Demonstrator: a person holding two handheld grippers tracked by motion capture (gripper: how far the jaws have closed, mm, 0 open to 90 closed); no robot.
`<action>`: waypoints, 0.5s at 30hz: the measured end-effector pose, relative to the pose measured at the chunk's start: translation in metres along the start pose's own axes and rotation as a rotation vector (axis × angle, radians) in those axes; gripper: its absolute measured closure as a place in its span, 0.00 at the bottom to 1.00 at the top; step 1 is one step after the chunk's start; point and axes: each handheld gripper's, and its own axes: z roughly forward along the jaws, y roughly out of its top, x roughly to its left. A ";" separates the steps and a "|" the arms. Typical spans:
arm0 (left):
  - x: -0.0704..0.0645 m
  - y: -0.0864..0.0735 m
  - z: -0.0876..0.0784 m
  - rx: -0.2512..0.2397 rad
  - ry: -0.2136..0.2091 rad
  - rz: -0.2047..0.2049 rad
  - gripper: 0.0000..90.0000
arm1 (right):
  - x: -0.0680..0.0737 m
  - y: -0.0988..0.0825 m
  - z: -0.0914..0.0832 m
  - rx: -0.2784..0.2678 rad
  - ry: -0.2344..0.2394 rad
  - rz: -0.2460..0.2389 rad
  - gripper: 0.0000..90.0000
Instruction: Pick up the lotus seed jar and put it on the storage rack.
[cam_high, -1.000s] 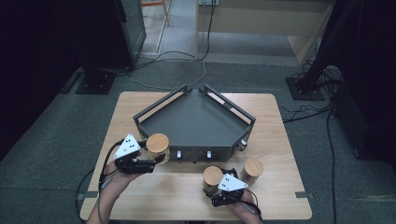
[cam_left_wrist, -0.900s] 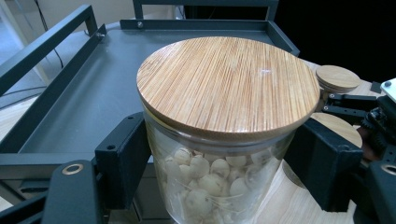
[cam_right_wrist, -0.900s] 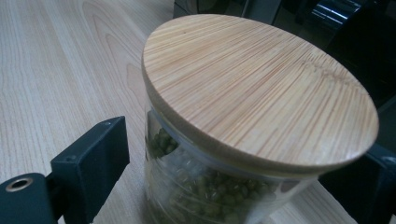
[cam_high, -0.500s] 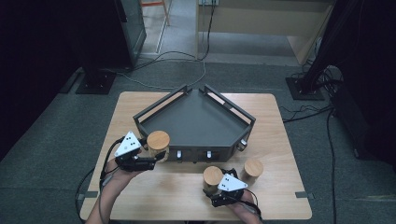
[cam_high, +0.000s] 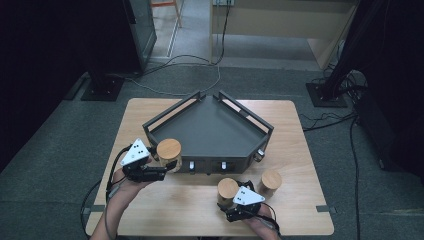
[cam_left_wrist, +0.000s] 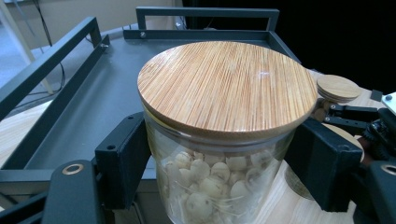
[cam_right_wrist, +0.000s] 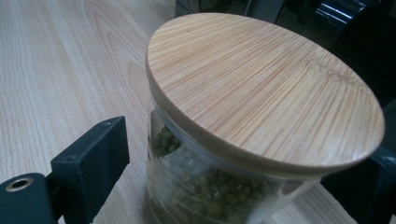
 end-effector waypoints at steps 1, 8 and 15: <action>0.000 0.000 0.000 0.000 0.001 -0.001 0.28 | 0.000 0.000 0.000 0.000 0.000 0.000 0.09; 0.002 0.004 -0.001 0.001 0.000 -0.001 0.28 | 0.000 0.000 0.000 0.001 0.001 0.000 0.09; 0.002 0.008 0.000 -0.003 0.002 0.002 0.28 | 0.000 0.000 0.000 0.001 0.001 0.000 0.09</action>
